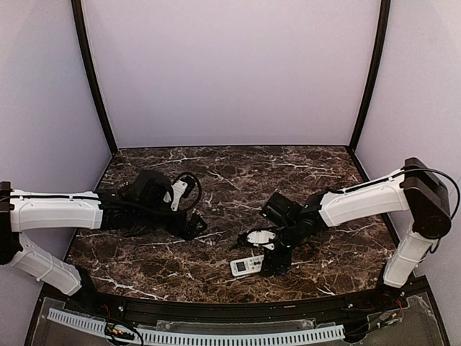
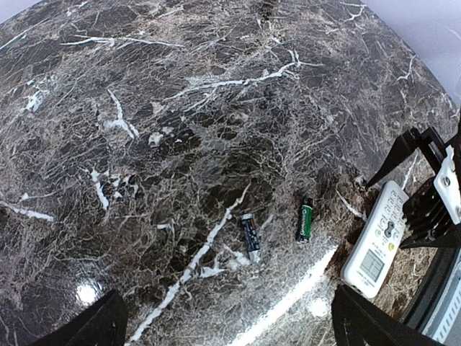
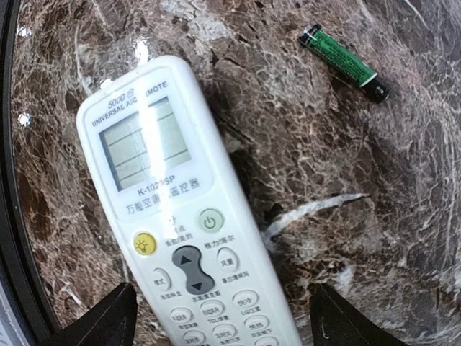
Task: Load the batteries into the remote control
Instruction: Pick up the remote control from the center of the board.
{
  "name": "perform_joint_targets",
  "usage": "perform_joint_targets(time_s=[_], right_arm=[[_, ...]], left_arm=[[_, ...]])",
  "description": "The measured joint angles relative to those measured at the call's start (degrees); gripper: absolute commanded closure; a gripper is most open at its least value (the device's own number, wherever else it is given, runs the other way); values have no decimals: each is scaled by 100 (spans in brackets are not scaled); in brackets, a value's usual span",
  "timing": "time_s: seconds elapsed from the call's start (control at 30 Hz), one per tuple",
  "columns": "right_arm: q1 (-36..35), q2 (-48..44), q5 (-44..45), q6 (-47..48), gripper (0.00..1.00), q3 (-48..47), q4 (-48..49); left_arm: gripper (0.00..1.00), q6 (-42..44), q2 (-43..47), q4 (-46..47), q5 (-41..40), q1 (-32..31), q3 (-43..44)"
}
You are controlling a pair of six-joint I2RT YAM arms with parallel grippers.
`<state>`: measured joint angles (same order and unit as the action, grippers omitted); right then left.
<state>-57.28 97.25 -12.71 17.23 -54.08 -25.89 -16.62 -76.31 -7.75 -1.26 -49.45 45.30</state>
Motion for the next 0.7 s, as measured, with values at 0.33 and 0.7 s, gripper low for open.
perform_joint_targets(time_s=[0.33,0.7], right_arm=[[-140,59,-72,81,47,-4,15],[103,-138,-868,-330,60,-229,-116]], left_arm=[[0,-254,625,468,662,461,-435],[0,-385,1113,695,654,538,-551]])
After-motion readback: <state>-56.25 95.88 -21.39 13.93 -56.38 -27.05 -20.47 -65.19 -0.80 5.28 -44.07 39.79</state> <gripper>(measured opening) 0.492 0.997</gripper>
